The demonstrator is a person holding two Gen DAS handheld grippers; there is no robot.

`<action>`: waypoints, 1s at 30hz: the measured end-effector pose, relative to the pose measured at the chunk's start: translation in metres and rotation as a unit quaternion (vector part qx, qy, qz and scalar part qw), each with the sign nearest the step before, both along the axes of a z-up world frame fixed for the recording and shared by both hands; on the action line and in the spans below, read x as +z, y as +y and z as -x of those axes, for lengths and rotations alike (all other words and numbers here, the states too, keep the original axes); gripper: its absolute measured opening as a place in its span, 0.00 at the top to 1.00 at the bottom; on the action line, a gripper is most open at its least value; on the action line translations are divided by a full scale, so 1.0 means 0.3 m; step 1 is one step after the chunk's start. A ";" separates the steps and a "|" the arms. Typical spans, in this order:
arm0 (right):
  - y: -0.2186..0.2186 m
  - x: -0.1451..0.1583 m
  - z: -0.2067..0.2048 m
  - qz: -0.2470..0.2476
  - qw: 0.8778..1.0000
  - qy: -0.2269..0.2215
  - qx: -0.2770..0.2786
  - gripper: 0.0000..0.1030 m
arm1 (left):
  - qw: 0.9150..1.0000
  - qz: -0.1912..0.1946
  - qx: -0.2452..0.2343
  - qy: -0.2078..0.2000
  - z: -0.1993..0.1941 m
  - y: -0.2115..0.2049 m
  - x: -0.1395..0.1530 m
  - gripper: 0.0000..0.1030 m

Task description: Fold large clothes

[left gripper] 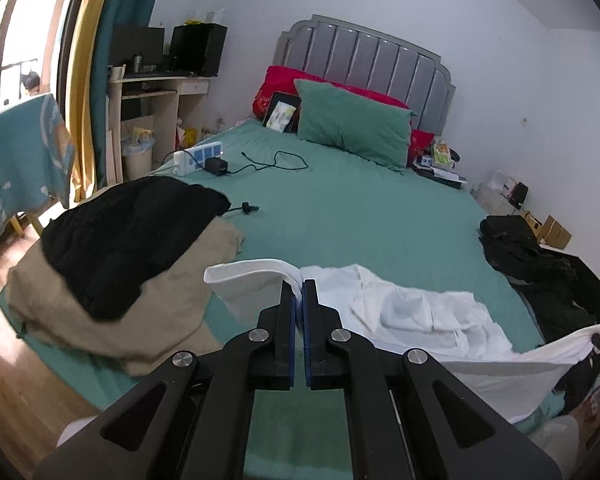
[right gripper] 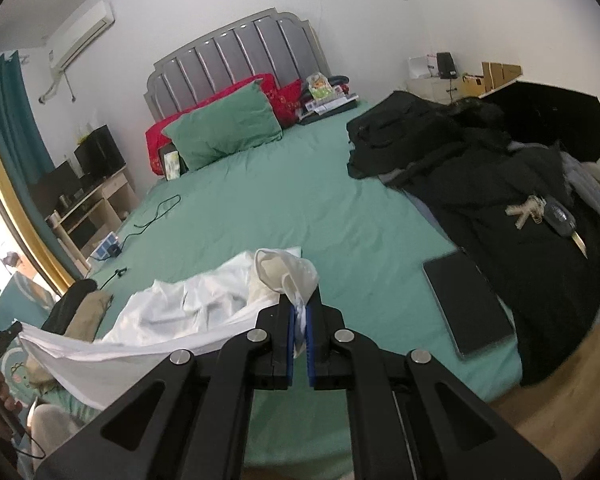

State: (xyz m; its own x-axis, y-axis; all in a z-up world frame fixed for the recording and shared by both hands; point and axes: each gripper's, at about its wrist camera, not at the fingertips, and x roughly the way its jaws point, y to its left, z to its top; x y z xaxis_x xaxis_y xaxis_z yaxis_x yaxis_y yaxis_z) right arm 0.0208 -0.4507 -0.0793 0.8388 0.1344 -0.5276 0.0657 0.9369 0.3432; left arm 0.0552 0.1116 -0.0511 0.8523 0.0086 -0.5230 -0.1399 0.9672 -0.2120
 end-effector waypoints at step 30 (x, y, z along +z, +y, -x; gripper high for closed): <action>0.068 -0.395 -0.945 0.064 0.983 0.160 0.058 0.85 | 0.990 -0.031 0.029 0.134 -0.889 0.062 -0.402 0.59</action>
